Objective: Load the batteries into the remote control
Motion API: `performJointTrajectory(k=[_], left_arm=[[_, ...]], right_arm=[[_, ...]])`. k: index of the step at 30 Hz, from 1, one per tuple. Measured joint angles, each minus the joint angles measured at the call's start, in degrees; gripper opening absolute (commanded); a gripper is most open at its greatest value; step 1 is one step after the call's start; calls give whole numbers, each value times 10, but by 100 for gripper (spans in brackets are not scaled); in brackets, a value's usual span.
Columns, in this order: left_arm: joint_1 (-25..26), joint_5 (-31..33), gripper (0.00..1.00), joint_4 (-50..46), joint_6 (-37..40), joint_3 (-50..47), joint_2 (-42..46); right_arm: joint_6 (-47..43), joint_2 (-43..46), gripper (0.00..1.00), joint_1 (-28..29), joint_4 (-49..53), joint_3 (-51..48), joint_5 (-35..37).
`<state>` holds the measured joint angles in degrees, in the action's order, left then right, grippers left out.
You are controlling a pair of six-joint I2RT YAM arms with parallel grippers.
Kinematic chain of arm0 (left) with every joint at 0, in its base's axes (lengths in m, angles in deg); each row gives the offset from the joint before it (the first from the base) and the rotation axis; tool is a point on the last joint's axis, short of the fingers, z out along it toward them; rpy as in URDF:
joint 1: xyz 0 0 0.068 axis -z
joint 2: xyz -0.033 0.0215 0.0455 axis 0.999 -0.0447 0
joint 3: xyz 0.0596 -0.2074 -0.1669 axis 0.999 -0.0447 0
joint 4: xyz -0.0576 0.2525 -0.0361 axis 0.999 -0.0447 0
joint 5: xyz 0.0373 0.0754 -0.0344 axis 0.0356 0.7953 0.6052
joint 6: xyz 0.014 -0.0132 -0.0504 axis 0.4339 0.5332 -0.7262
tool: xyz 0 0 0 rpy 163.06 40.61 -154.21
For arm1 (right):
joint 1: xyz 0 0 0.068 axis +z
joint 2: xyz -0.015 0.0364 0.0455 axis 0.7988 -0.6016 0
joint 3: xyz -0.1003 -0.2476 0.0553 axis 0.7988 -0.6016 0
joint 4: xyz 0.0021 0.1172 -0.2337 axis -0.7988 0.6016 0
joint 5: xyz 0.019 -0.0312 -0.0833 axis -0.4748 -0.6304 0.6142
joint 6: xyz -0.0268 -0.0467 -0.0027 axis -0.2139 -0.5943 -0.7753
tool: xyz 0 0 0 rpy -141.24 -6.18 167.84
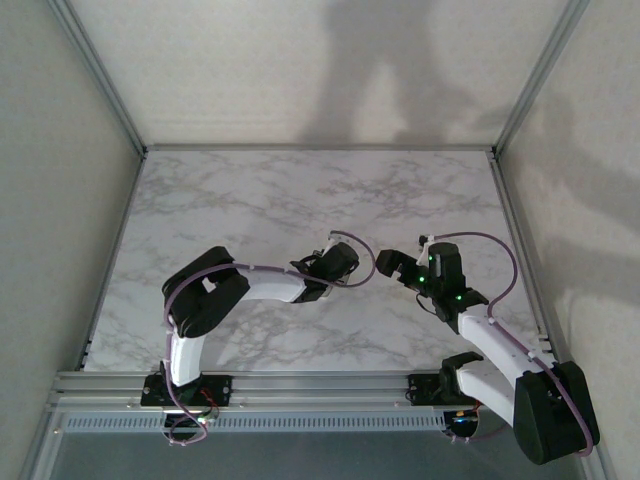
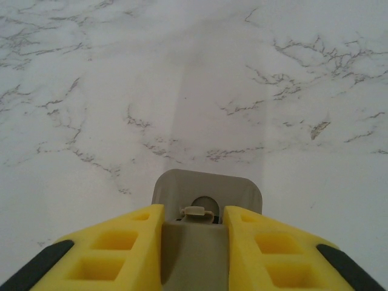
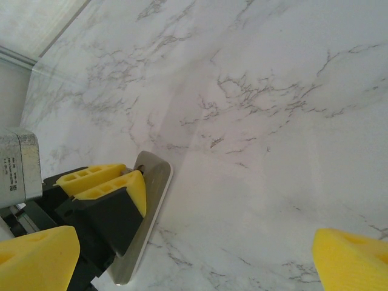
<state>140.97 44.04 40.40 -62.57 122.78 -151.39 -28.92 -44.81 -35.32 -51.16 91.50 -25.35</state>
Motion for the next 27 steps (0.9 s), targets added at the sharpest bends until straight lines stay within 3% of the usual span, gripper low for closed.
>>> performJointTrajectory(k=[27], left_arm=[[-2, 0, 28, 22, 35, -16, 5]], right_arm=[[0, -7, 99, 0, 0, 0, 0]])
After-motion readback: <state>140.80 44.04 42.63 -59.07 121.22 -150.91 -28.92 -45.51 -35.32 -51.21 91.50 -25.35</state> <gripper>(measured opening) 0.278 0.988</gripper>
